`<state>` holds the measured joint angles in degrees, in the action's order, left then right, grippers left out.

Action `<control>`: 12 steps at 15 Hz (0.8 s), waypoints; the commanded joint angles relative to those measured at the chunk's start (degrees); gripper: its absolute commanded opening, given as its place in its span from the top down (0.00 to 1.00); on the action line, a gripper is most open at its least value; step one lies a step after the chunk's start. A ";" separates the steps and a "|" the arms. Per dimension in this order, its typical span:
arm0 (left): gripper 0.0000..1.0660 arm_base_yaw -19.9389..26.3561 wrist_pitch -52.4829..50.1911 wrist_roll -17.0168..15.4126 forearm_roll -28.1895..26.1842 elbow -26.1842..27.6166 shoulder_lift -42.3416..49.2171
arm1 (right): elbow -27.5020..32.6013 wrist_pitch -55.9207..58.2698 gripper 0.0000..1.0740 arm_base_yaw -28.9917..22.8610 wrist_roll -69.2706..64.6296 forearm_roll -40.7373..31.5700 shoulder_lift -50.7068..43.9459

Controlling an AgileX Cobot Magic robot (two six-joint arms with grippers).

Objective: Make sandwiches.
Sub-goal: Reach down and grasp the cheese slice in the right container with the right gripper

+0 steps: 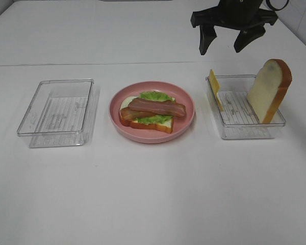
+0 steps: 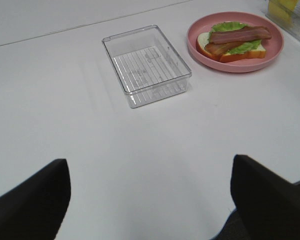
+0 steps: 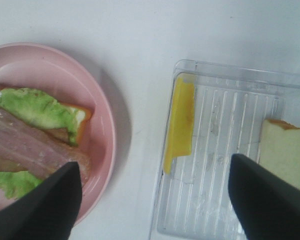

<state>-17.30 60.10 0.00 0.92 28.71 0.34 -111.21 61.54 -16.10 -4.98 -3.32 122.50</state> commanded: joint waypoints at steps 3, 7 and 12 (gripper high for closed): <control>0.22 0.00 -0.57 0.00 0.11 -0.06 1.15 | -0.29 -3.55 0.37 0.86 2.92 -0.40 5.84; 0.22 0.00 -0.57 0.00 0.11 -0.06 1.15 | -0.40 -4.76 0.42 0.86 2.81 1.72 8.88; 0.22 0.00 -0.57 0.00 0.11 -0.06 1.15 | -0.40 -5.61 0.53 0.86 2.58 2.92 9.34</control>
<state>-17.30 60.10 0.00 0.92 28.71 0.34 -111.27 56.26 -15.47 -2.69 -1.15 131.78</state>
